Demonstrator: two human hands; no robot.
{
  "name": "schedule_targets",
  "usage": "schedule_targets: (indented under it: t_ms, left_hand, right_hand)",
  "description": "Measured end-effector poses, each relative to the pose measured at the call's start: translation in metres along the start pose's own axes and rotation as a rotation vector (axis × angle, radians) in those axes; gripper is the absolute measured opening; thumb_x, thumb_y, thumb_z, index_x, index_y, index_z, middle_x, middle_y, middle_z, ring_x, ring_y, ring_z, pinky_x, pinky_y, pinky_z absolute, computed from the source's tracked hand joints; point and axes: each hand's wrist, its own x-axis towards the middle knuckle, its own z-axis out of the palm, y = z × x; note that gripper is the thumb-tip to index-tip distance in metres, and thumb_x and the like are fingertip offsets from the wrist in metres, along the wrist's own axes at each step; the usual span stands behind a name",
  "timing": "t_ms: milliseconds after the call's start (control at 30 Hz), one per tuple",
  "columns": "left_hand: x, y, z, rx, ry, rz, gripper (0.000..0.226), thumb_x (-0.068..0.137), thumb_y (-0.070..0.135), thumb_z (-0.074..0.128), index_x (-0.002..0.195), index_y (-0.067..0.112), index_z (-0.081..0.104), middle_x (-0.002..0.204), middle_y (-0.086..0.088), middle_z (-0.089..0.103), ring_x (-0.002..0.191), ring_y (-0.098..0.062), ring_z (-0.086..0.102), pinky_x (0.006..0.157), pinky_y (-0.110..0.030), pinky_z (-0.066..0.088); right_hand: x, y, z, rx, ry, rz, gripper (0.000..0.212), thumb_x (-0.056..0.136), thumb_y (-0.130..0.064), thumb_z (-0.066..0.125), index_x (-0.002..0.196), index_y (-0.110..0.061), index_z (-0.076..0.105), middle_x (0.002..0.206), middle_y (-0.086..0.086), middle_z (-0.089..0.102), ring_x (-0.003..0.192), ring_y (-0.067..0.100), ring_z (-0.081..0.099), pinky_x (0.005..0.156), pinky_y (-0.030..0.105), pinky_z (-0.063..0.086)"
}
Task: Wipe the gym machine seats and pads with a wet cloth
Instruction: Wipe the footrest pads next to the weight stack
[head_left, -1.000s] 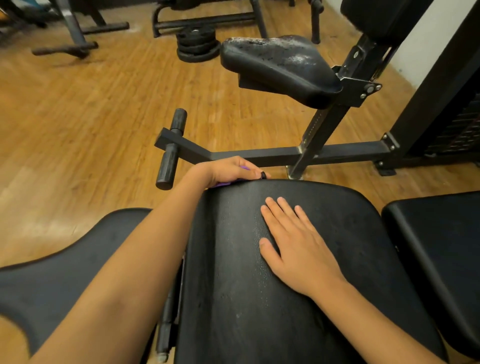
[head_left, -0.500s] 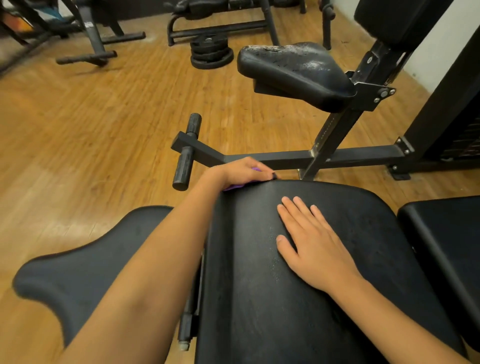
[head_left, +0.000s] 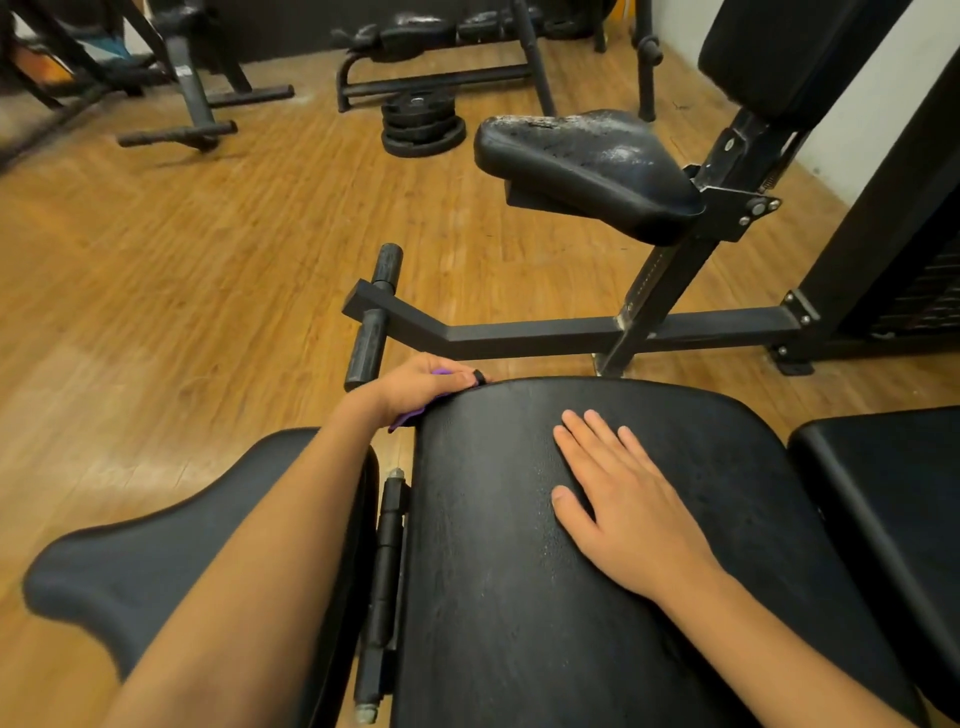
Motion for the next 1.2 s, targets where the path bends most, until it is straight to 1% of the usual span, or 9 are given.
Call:
schedule_targets:
  t_ms: [67,133,367,467,633,800,1000,1100,1200]
  left_hand:
    - [0.007,0.017,0.014,0.031,0.027,-0.023,0.018,0.099,0.025,0.06,0.104,0.019,0.076,0.095,0.011,0.076,0.088,0.0,0.069,0.077,-0.017,0.05]
    - [0.012,0.029,0.027,0.054,0.045,-0.03,0.017,0.098,0.022,0.06,0.099,0.018,0.077,0.09,0.009,0.075,0.08,0.002,0.069,0.072,-0.014,0.049]
    - [-0.01,0.014,0.023,0.029,0.157,0.07,0.022,0.1,0.029,0.058,0.108,0.018,0.075,0.101,0.003,0.074,0.09,0.0,0.066,0.077,-0.011,0.048]
    - [-0.016,0.006,0.027,-0.036,0.237,0.088,0.021,0.1,0.033,0.057,0.109,0.026,0.074,0.1,0.007,0.075,0.096,-0.005,0.067,0.083,-0.02,0.048]
    - [-0.031,0.003,0.038,-0.188,0.412,0.129,0.025,0.1,0.03,0.056,0.11,0.019,0.076,0.112,0.007,0.073,0.108,-0.007,0.064,0.089,-0.024,0.046]
    - [-0.054,-0.002,0.046,-0.175,0.547,0.092,0.027,0.102,0.034,0.053,0.101,0.019,0.076,0.097,0.002,0.074,0.093,-0.009,0.066,0.082,-0.027,0.049]
    - [-0.084,0.012,0.056,0.25,0.575,0.108,0.029,0.103,0.03,0.051,0.124,0.022,0.069,0.108,0.01,0.069,0.103,-0.012,0.062,0.088,-0.03,0.048]
    - [-0.099,0.029,0.073,0.327,0.586,0.181,0.029,0.103,0.027,0.051,0.127,0.024,0.067,0.11,0.015,0.066,0.102,-0.008,0.06,0.086,-0.025,0.043]
    - [-0.108,0.043,0.098,0.339,0.563,0.245,0.028,0.102,0.027,0.052,0.126,0.027,0.068,0.112,0.015,0.069,0.106,-0.009,0.062,0.092,-0.029,0.048]
  right_hand:
    - [-0.001,0.002,-0.001,-0.01,0.002,0.011,0.064,0.101,-0.049,0.022,0.158,-0.026,0.003,0.164,-0.01,-0.005,0.149,0.005,-0.013,0.121,0.03,-0.009]
    - [-0.001,0.002,0.0,-0.023,0.0,0.011,0.064,0.101,-0.049,0.022,0.158,-0.025,0.003,0.164,-0.01,-0.005,0.149,0.006,-0.012,0.121,0.031,-0.008]
    - [-0.002,0.002,0.001,0.005,0.011,-0.001,0.063,0.102,-0.048,0.024,0.158,-0.027,0.004,0.164,-0.012,-0.004,0.148,0.003,-0.013,0.12,0.029,-0.009]
    - [-0.002,0.001,0.002,0.015,0.014,0.005,0.062,0.102,-0.047,0.024,0.158,-0.026,0.005,0.164,-0.011,-0.004,0.148,0.004,-0.013,0.121,0.029,-0.008]
    - [-0.004,0.003,0.002,0.017,0.003,0.024,0.061,0.103,-0.047,0.023,0.158,-0.026,0.007,0.164,-0.011,-0.001,0.148,0.003,-0.011,0.119,0.027,-0.009]
    - [-0.006,-0.001,0.003,0.043,-0.022,0.04,0.058,0.105,-0.044,0.022,0.158,-0.027,0.007,0.164,-0.011,0.0,0.144,0.0,-0.013,0.117,0.026,-0.01]
    - [-0.04,0.005,-0.013,0.096,-0.132,0.003,0.056,0.106,-0.04,0.026,0.157,-0.03,0.007,0.163,-0.015,-0.003,0.147,0.0,-0.011,0.116,0.023,-0.009]
    - [-0.059,0.014,-0.028,0.108,-0.217,0.002,0.057,0.105,-0.038,0.032,0.157,-0.033,0.011,0.163,-0.018,0.0,0.147,-0.002,-0.006,0.119,0.023,-0.003]
    - [-0.077,0.018,-0.043,0.118,-0.287,0.036,0.056,0.103,-0.037,0.036,0.156,-0.034,0.016,0.163,-0.018,0.006,0.148,-0.001,0.003,0.121,0.028,0.011]
